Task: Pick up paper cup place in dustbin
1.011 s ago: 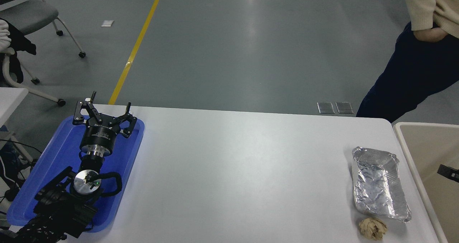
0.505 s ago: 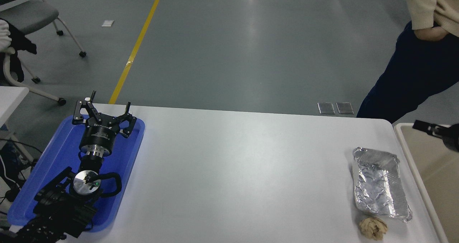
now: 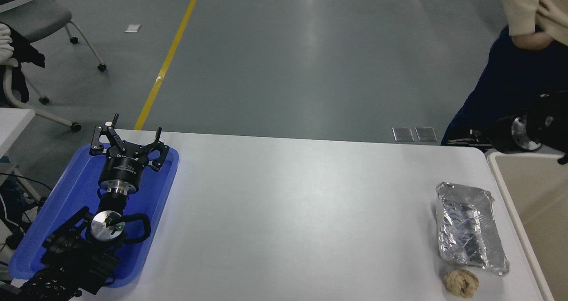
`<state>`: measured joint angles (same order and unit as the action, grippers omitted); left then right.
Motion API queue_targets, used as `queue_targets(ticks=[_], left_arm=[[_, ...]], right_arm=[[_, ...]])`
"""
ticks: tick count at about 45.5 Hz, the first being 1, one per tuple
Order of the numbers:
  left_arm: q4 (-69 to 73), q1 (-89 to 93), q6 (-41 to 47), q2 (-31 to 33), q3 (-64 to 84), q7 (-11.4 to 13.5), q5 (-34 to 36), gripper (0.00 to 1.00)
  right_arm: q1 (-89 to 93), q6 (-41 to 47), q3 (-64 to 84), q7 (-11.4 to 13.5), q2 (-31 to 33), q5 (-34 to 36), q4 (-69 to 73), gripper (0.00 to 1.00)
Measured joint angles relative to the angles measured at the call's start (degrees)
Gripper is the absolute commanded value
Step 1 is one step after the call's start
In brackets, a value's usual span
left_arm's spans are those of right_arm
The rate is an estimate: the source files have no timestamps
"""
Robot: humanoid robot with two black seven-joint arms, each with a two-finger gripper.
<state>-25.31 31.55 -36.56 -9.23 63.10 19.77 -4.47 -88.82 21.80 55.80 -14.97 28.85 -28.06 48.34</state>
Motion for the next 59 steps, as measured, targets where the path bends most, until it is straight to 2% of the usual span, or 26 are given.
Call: queue_targets(ticks=[12,40,59], left_arm=[[0.0,0.0,-0.02,0.0,0.0,0.0,-0.02,1.0],[-0.01,0.0,-0.01,0.0,0.0,-0.02,0.0,1.0],[0.0,0.0,-0.01,0.0,-0.04,-0.01,0.0,1.0]], right_arm=[[-7.86,4.11,1.35,0.73,-4.34,1.02,7.47,1.0],[-17.16,11.54,6.52,0.99,-18.28,14.56,12.04,1.0],[-20.76,15.32,10.81,0.9,-24.4,19.21,14.25,1.0]])
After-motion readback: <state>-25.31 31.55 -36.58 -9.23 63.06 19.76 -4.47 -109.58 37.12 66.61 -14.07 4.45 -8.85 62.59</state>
